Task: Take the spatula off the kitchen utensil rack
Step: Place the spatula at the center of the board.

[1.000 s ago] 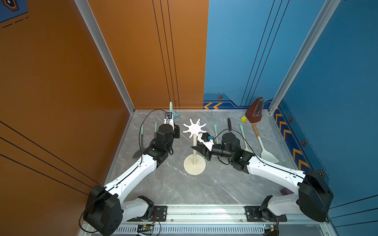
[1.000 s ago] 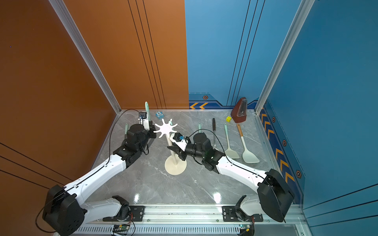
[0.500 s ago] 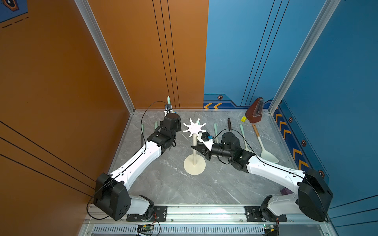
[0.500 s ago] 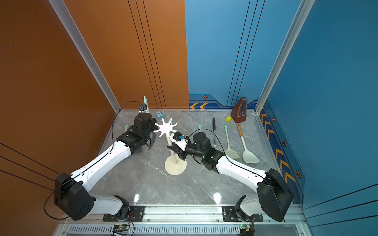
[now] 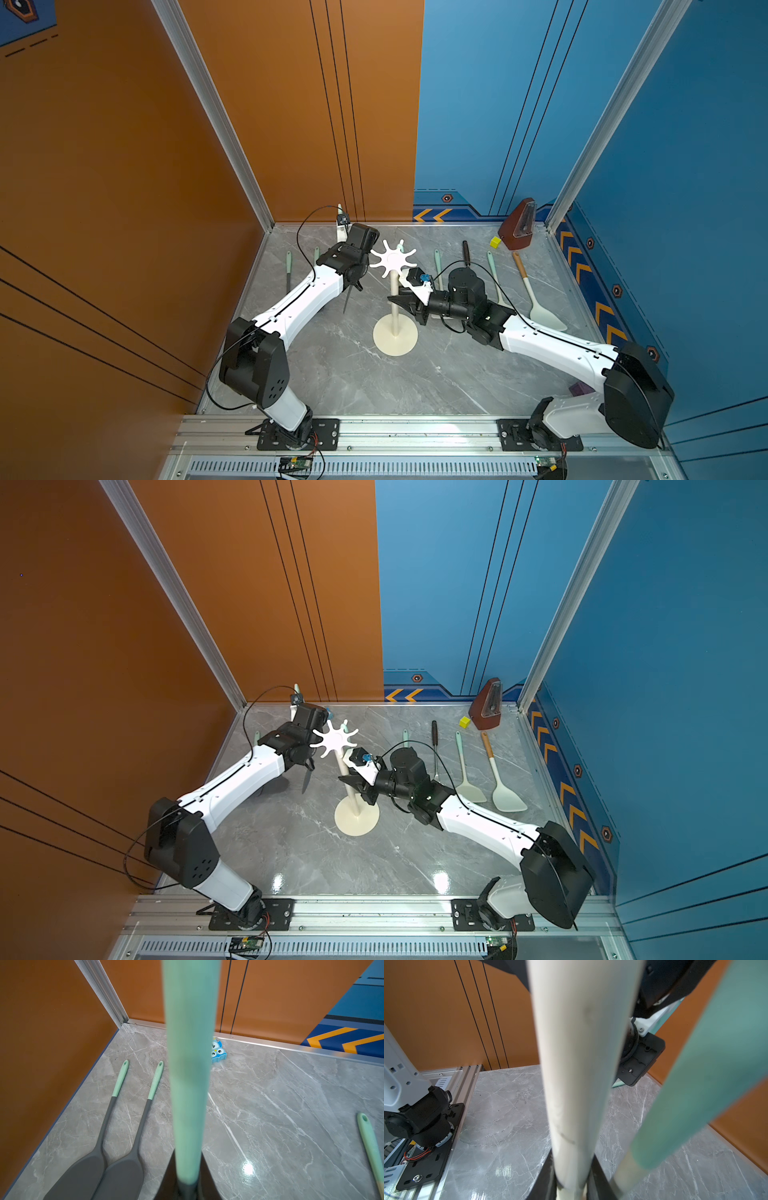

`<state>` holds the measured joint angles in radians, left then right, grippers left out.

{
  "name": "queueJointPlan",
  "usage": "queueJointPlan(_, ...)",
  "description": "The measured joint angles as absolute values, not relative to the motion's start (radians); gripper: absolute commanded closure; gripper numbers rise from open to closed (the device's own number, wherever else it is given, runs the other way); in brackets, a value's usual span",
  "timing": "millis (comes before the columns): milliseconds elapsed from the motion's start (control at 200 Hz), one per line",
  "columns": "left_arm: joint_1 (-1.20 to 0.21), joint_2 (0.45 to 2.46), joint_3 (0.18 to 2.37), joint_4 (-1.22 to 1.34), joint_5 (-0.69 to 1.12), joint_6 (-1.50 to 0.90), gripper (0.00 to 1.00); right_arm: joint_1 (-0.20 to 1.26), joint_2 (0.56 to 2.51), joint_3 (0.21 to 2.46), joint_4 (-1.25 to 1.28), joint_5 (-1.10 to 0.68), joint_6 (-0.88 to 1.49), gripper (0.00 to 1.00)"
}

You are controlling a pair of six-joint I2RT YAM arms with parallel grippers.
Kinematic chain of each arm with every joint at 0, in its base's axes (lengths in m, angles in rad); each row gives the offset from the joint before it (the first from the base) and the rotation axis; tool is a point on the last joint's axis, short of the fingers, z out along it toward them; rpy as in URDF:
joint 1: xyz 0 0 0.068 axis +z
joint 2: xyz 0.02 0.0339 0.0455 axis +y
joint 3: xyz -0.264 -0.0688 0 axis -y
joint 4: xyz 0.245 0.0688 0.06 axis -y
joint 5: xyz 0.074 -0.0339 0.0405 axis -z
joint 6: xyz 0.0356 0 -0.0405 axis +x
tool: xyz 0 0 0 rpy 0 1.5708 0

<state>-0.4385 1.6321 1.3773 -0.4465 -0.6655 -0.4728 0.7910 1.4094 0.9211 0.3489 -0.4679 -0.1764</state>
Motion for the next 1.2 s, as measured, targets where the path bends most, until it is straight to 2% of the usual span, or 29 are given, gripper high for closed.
queueJointPlan(300,-0.392,1.81,1.459,-0.495,-0.7,-0.471,1.0,0.792,1.411,0.923,0.348,-0.467,-0.176,1.0)
queueJointPlan(631,-0.377,2.083,1.715,-0.574,-0.79,-0.427,1.0,0.793,1.414,0.925,0.348,-0.464,-0.176,1.0)
queueJointPlan(1201,-0.359,2.213,1.757,-0.577,-0.836,-0.408,1.0,0.793,1.42,0.935,0.339,-0.46,-0.177,1.0)
